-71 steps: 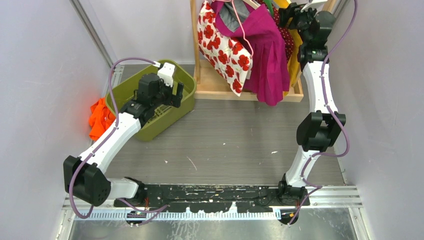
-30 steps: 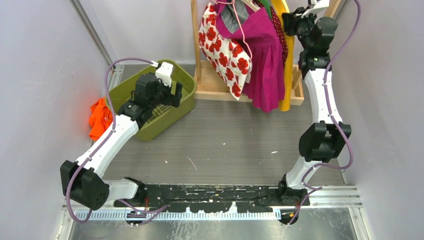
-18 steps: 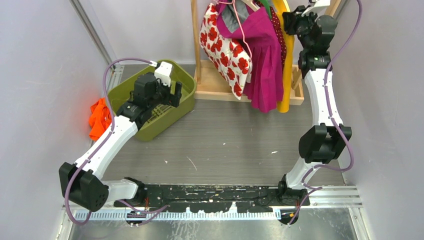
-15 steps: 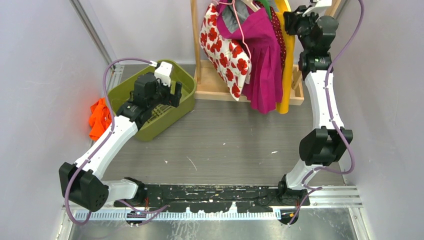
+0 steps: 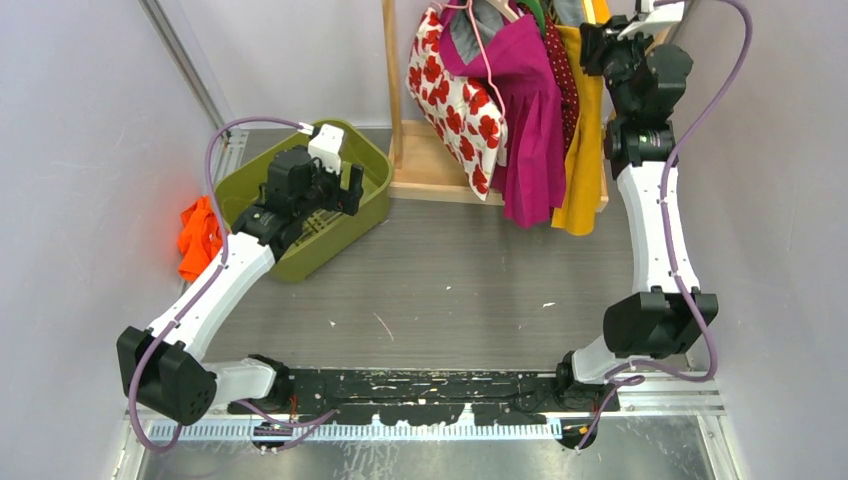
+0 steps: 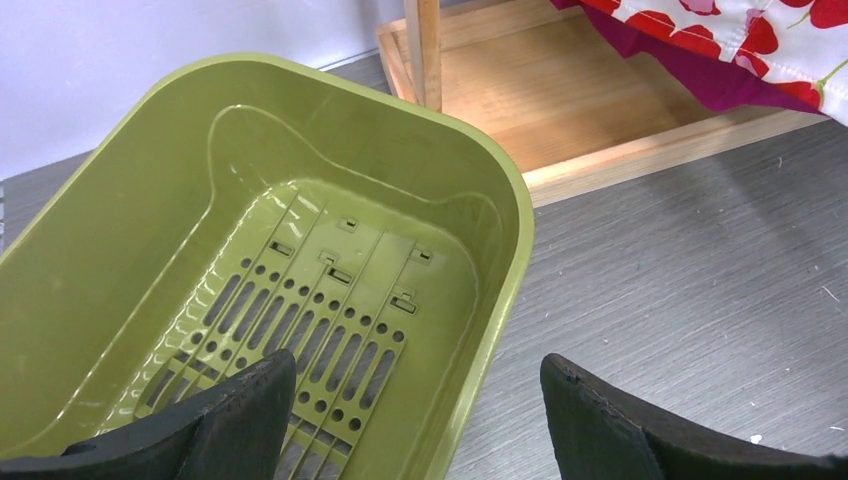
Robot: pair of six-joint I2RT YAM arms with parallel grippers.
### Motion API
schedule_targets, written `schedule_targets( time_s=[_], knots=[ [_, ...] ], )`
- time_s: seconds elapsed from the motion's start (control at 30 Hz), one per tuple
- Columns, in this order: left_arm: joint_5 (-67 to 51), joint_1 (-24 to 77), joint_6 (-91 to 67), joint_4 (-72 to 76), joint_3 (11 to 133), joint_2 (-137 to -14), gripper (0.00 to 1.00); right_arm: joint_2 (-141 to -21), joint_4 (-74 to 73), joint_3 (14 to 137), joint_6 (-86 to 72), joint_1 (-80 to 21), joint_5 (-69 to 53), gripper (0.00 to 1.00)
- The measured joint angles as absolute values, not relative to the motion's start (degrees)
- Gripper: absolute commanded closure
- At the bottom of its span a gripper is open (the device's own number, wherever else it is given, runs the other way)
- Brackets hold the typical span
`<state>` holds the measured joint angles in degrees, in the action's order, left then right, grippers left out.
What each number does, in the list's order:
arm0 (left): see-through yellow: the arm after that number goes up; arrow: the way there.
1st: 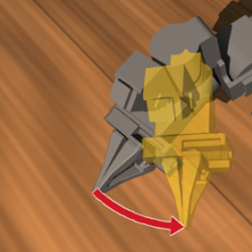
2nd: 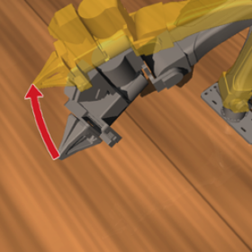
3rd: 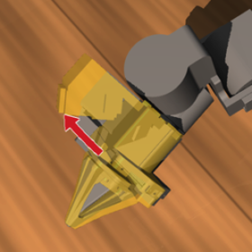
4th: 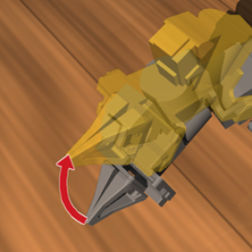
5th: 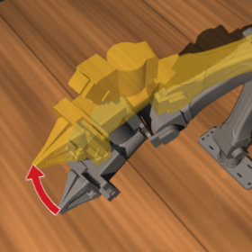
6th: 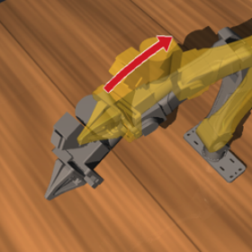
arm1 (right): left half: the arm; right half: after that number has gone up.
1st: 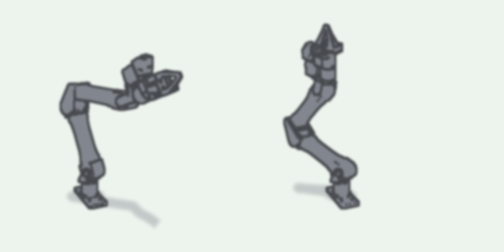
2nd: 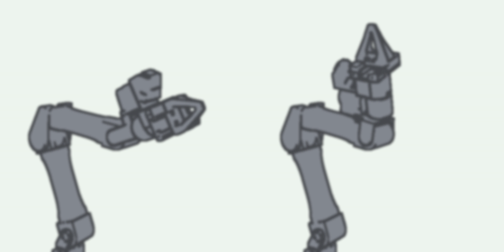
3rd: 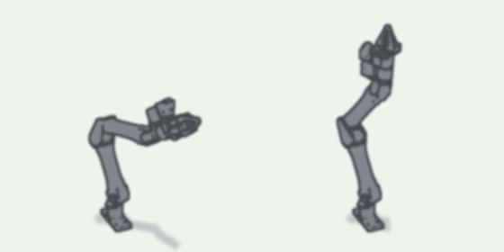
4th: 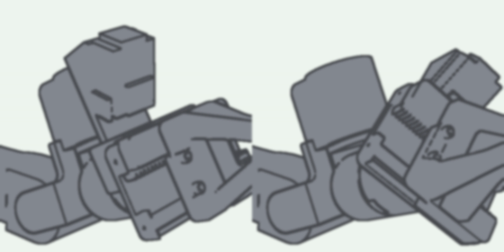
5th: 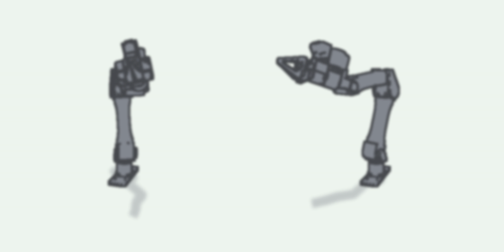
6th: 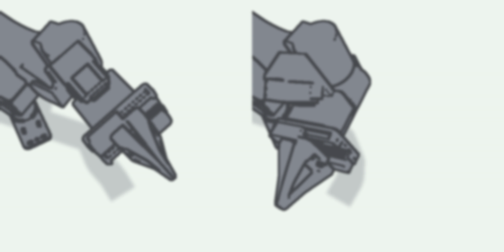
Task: Remove the skirt from the hanger
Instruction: Pick up the hanger from the clothesline.
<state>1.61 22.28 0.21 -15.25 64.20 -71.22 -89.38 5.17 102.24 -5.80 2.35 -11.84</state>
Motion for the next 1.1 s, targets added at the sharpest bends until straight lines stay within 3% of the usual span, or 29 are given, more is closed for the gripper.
schedule_targets(
  time_s=[0.57,0.83,1.1],
  knots=[
    [-1.37,22.39,-1.72,-15.29,64.23,-71.22,0.12,-63.90,2.00,71.44,1.87,2.17,-2.15,1.00],
    [-4.71,22.46,-3.49,-15.81,65.87,-71.22,0.12,-54.15,-3.01,69.67,4.19,1.98,4.38,1.00],
    [-5.69,22.55,-4.05,-16.67,66.83,-69.73,0.12,-49.95,-5.74,79.33,1.17,2.02,2.13,1.00]
  ],
)
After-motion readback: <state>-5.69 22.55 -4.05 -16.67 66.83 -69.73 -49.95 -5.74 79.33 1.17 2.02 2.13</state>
